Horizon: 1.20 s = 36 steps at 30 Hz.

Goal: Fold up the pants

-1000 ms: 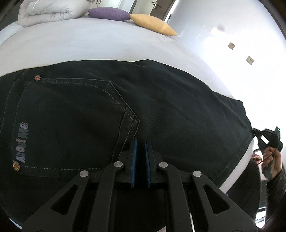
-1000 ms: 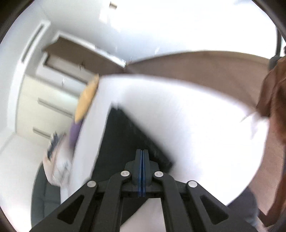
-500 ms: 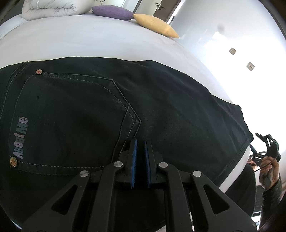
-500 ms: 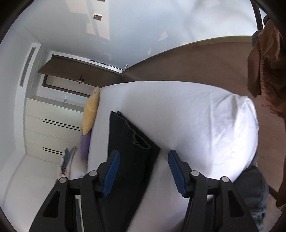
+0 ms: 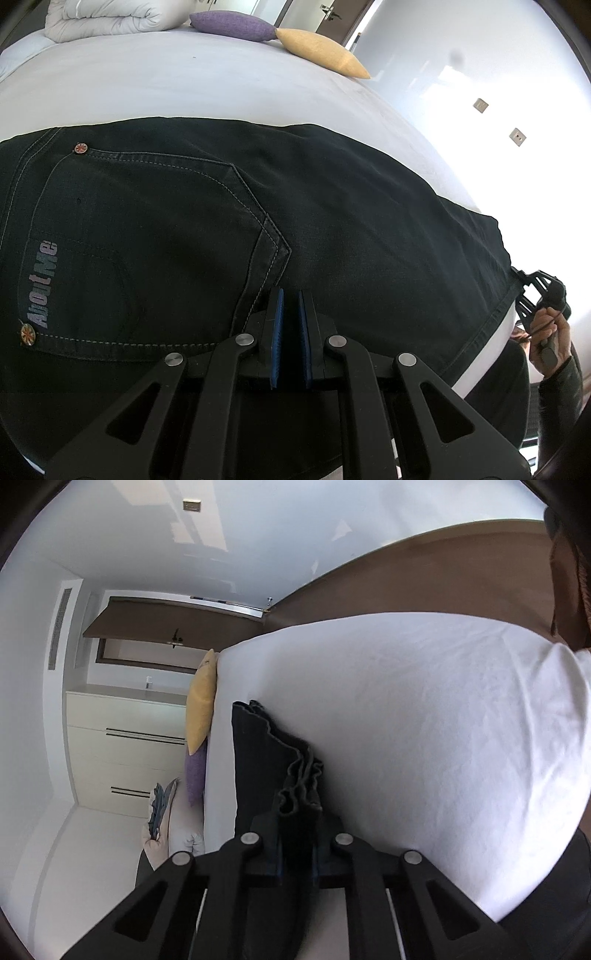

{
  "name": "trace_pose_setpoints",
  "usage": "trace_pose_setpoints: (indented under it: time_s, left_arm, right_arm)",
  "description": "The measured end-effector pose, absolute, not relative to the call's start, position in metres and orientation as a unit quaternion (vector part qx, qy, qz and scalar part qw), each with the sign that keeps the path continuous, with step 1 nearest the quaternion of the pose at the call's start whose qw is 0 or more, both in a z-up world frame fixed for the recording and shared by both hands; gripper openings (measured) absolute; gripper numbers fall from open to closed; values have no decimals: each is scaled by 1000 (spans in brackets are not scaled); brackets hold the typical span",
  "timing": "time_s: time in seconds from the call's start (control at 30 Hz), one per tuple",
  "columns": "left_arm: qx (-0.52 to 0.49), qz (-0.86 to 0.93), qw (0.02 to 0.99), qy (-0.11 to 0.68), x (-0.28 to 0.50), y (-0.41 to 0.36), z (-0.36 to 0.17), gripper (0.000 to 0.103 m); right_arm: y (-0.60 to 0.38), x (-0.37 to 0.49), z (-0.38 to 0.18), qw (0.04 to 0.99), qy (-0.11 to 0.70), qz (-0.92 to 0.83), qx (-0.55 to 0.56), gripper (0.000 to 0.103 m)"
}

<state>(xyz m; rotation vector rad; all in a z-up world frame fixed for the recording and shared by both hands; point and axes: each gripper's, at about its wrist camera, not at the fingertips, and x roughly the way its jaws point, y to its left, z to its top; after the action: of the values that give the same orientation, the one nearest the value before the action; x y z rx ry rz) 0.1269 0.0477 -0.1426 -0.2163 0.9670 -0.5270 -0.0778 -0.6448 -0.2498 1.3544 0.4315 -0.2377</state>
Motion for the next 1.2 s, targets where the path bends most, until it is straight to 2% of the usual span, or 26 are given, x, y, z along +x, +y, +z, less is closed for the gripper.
trace_pose_setpoints:
  time_s: [0.23, 0.33, 0.47, 0.57, 0.67, 0.83, 0.87, 0.93, 0.97, 1.0, 1.2]
  left_arm:
    - [-102, -248, 847, 458, 126, 47, -142, 9]
    - [-101, -247, 848, 458, 126, 45, -142, 9]
    - [-102, -247, 847, 459, 126, 46, -142, 9]
    - [-119, -244, 843, 465, 128, 48, -140, 9]
    - [-128, -236, 839, 473, 129, 47, -135, 9]
    - [-184, -256, 814, 489, 133, 38, -126, 12]
    - [-200, -263, 806, 491, 135, 34, -125, 20]
    - [-227, -283, 789, 495, 140, 21, -122, 57]
    - [-241, -292, 783, 494, 142, 15, -118, 82]
    - [-260, -298, 777, 490, 147, 8, -112, 87]
    - [-293, -352, 723, 517, 173, -41, -101, 87]
  right_arm:
    - [-619, -63, -210, 812, 223, -123, 525, 10]
    - [-566, -36, -174, 871, 264, -108, 399, 10]
    - [-470, 2, -152, 919, 318, -67, 222, 10]
    - [-403, 27, -165, 928, 357, -48, 97, 10]
    - [-364, 46, -206, 912, 404, -68, -14, 10]
    - [-356, 48, -217, 915, 389, -80, -66, 10]
    - [-355, 49, -217, 916, 387, -81, -72, 10]
    - [-349, 52, -216, 917, 381, -85, -83, 10]
    - [-347, 51, -214, 918, 376, -87, -86, 10]
    - [-343, 49, -210, 920, 369, -90, -94, 10]
    - [-311, 34, -188, 928, 345, -78, -120, 10]
